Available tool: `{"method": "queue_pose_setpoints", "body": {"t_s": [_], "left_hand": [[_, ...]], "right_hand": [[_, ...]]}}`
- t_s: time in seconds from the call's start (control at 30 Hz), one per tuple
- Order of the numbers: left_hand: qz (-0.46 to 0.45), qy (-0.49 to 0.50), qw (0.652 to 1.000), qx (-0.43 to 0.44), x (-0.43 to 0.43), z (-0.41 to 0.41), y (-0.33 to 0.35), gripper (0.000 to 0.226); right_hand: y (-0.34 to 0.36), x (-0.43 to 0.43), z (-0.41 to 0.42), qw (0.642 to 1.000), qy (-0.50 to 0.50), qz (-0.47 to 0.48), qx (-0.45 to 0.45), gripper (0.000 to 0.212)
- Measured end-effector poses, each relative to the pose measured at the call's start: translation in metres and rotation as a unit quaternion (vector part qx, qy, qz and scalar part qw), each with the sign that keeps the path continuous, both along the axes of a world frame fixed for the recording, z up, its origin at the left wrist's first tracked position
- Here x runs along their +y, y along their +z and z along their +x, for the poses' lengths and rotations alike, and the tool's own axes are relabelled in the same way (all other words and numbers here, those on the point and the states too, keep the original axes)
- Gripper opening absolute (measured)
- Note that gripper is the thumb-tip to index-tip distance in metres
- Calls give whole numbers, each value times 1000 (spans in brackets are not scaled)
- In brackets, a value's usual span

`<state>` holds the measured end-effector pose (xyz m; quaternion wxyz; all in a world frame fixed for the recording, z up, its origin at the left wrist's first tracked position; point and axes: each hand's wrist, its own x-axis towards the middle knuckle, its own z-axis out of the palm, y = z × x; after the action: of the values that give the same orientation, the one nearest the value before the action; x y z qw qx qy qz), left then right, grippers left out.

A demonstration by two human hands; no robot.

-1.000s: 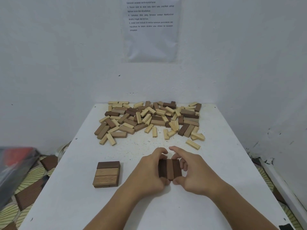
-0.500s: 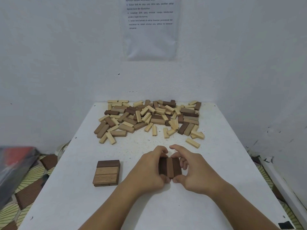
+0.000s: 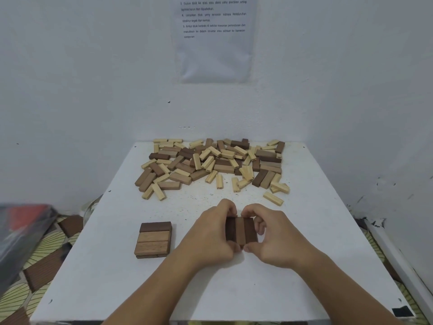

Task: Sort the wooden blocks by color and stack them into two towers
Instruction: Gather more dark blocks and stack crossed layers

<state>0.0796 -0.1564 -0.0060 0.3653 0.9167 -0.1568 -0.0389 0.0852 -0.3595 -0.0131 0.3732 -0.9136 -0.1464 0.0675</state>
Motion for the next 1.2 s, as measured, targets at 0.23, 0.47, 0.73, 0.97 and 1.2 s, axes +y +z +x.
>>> {"method": "queue_pose_setpoints", "body": {"t_s": [0.23, 0.47, 0.73, 0.97, 1.2], "left_hand": [[19, 20, 999, -26, 53, -16, 47, 66], [28, 70, 997, -21, 139, -37, 70, 67], [27, 87, 996, -2, 184, -37, 49, 68], [26, 78, 997, 5, 183, -30, 37, 64], [32, 73, 997, 11, 185, -30, 33, 64]], "right_hand": [[48, 48, -7, 999, 39, 1, -31, 53], [74, 137, -11, 995, 98, -9, -31, 49], [58, 185, -13, 996, 87, -14, -11, 44], [50, 186, -12, 997, 71, -28, 6, 42], [43, 188, -12, 997, 70, -31, 0, 41]]}}
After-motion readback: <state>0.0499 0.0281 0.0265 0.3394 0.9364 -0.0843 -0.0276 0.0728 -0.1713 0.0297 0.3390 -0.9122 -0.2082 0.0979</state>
